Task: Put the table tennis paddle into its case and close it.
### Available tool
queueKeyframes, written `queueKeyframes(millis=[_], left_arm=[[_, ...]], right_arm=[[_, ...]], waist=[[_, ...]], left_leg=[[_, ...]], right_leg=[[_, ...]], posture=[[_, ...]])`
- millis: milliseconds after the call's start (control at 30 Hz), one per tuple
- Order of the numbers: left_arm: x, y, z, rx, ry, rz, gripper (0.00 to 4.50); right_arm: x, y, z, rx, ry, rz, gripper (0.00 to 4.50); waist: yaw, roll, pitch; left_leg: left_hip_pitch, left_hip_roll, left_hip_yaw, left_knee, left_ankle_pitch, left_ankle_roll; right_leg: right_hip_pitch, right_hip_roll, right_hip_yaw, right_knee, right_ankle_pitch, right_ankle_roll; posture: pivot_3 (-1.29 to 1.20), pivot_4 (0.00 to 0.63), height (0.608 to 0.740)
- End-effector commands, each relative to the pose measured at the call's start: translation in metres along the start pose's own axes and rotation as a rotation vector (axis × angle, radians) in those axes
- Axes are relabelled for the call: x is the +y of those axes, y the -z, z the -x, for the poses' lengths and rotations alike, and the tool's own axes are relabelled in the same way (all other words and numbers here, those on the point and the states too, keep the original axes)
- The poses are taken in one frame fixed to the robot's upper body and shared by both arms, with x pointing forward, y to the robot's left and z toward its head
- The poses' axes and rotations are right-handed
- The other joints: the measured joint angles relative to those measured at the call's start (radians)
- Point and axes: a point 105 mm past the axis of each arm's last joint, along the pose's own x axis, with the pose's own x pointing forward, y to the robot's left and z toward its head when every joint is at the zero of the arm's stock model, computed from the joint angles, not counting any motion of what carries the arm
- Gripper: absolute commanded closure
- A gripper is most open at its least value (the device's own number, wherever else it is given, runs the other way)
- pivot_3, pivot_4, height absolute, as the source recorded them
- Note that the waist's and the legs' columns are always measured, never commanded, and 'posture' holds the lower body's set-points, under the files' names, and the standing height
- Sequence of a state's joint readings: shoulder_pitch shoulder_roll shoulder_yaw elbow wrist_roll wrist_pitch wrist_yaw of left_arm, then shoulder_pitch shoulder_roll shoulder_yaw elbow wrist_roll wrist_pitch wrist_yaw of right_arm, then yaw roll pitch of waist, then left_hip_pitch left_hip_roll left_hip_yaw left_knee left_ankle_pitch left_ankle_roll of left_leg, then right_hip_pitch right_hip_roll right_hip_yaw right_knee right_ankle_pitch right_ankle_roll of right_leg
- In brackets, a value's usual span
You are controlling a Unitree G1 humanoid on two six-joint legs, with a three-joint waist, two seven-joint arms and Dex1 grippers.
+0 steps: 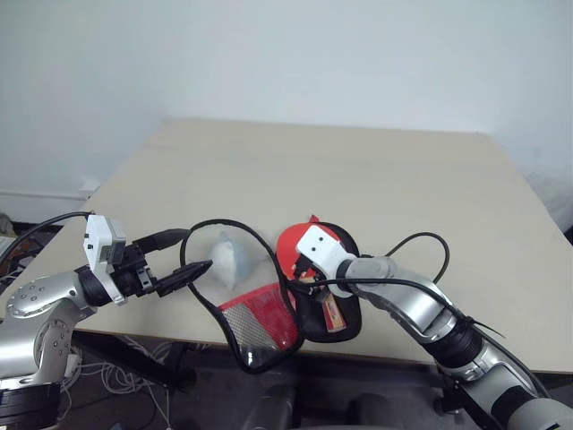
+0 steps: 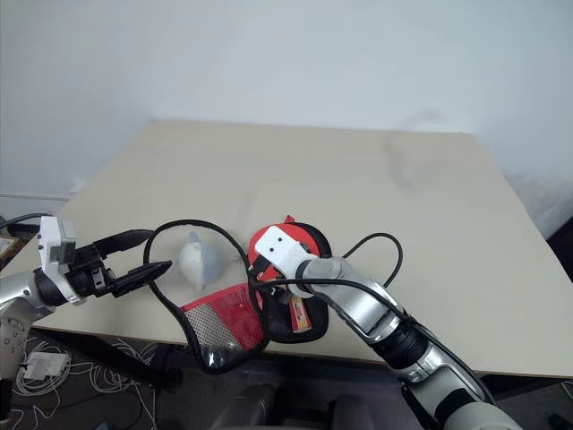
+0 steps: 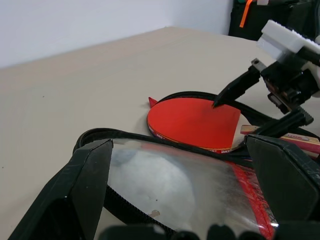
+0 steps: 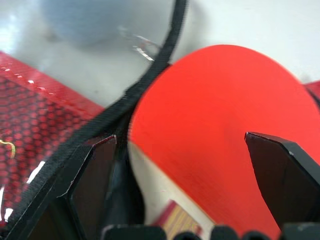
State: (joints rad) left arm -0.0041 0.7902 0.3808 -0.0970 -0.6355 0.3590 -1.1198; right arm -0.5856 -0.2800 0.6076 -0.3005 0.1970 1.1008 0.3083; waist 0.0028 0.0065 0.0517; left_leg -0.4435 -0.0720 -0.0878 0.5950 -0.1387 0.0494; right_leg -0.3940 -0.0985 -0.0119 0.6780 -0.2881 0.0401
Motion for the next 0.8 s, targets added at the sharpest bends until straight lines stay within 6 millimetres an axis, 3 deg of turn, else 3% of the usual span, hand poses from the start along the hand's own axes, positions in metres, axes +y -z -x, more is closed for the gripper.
queueKeyframes(millis=[33, 467, 800], left_arm=[[0.003, -0.013, 0.005, -0.013, -0.016, -0.056, 0.00], [0.002, -0.013, 0.002, -0.018, -0.011, -0.054, 0.00], [0.002, -0.012, 0.002, -0.016, -0.012, -0.052, 0.00]], right_arm=[[-0.002, -0.016, -0.002, -0.051, 0.016, 0.034, 0.04], [-0.011, -0.012, -0.018, -0.039, 0.077, 0.039, 0.04], [-0.029, -0.006, -0.015, -0.023, 0.133, 0.013, 0.04]], waist=[[0.000, 0.000, 0.000], [-0.002, 0.000, 0.000], [-0.002, 0.000, 0.000]], left_leg=[[0.000, 0.000, 0.000, 0.000, 0.000, 0.000], [0.001, 0.003, 0.001, -0.001, 0.001, -0.002], [0.003, 0.010, 0.002, -0.001, 0.002, -0.006]], right_leg=[[0.000, 0.000, 0.000, 0.000, 0.000, 0.000], [0.000, 0.005, 0.002, 0.000, 0.002, -0.002], [0.000, 0.012, 0.003, 0.000, 0.004, -0.006]], posture=[[0.00, 0.000, 0.707], [0.00, 0.000, 0.707], [0.00, 0.000, 0.707]])
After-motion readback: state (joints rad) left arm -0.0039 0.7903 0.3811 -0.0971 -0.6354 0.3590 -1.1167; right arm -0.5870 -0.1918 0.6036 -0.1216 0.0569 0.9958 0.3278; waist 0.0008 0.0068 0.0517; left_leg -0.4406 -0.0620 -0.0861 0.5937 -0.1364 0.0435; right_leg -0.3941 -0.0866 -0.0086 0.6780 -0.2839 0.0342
